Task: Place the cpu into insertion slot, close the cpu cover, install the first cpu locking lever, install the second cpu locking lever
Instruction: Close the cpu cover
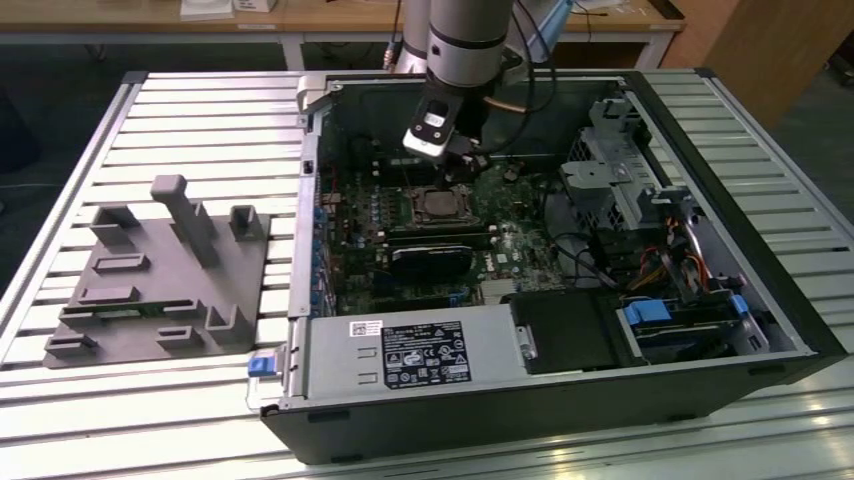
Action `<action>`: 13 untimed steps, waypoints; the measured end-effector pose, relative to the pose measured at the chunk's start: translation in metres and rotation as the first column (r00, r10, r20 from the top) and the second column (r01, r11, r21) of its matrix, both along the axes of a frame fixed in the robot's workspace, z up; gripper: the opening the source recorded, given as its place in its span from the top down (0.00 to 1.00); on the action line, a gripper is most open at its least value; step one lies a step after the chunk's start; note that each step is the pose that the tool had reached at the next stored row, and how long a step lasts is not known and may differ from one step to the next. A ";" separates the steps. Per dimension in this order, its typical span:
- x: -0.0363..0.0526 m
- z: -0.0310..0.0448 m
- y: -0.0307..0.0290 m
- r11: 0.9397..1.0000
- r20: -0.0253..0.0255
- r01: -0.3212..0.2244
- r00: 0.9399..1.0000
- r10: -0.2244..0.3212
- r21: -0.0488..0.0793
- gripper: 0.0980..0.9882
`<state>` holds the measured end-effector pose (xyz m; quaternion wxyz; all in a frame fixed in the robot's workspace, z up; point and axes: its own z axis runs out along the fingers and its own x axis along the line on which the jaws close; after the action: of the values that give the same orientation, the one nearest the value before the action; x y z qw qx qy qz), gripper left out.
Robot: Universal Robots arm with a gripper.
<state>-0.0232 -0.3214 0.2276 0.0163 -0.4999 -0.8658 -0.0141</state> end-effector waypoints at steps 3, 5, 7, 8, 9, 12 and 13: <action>0.0000 -0.0002 0.0000 0.999 0.000 -0.048 0.999 0.048 0.000 0.99; 0.0000 -0.0002 0.0000 0.997 0.000 -0.081 0.997 0.081 0.000 0.99; 0.0000 -0.0003 0.0000 0.994 0.000 -0.113 0.994 0.113 0.000 0.99; 0.0000 -0.0003 0.0000 0.991 0.000 -0.136 0.991 0.136 0.000 0.99; 0.0000 -0.0004 0.0000 0.988 0.000 -0.153 0.988 0.153 0.000 0.99; 0.0000 -0.0005 0.0000 0.980 0.000 -0.201 0.980 0.201 0.000 0.99; 0.0000 -0.0005 0.0000 0.976 0.000 -0.218 0.976 0.218 0.000 0.99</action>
<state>-0.0232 -0.3214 0.2271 0.0177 -0.4021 -0.9154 -0.0124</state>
